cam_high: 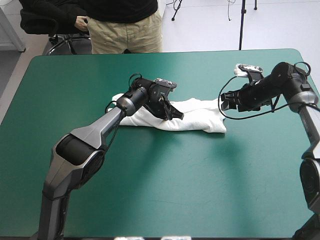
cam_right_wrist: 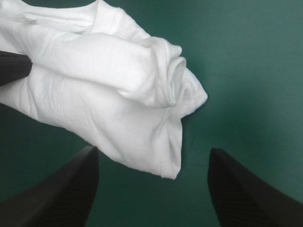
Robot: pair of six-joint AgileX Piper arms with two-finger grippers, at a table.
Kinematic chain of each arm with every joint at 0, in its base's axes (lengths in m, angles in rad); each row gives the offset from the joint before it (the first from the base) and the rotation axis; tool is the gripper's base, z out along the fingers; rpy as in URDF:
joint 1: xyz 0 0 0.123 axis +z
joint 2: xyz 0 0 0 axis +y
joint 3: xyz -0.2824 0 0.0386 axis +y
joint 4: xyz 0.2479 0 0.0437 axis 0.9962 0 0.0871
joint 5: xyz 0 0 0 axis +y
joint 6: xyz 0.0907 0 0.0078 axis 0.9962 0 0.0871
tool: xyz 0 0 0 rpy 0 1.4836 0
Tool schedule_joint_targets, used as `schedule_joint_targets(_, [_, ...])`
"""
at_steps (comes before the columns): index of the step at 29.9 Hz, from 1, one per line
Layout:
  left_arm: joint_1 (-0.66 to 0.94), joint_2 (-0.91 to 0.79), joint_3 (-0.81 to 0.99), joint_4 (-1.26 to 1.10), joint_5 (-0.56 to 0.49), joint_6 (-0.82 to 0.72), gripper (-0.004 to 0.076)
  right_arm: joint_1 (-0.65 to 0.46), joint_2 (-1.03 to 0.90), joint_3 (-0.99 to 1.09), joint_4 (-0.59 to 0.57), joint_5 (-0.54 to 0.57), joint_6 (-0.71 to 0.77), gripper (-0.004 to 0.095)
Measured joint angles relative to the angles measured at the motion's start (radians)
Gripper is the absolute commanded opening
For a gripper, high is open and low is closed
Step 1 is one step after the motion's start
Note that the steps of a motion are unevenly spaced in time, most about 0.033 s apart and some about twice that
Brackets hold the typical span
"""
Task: Fold the cloth
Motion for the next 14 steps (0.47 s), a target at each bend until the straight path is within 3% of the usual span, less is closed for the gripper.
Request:
schedule_joint_targets(6, [0.001,0.001,-0.001,-0.003,0.001,0.001,-0.0017,0.0,0.102,0.002,0.103,-0.008,-0.046,0.0666])
schedule_joint_targets(14, [0.001,0.001,-0.002,-0.006,0.003,0.014,-0.0017,0.0,0.211,0.002,0.138,-0.016,-0.066,0.0658])
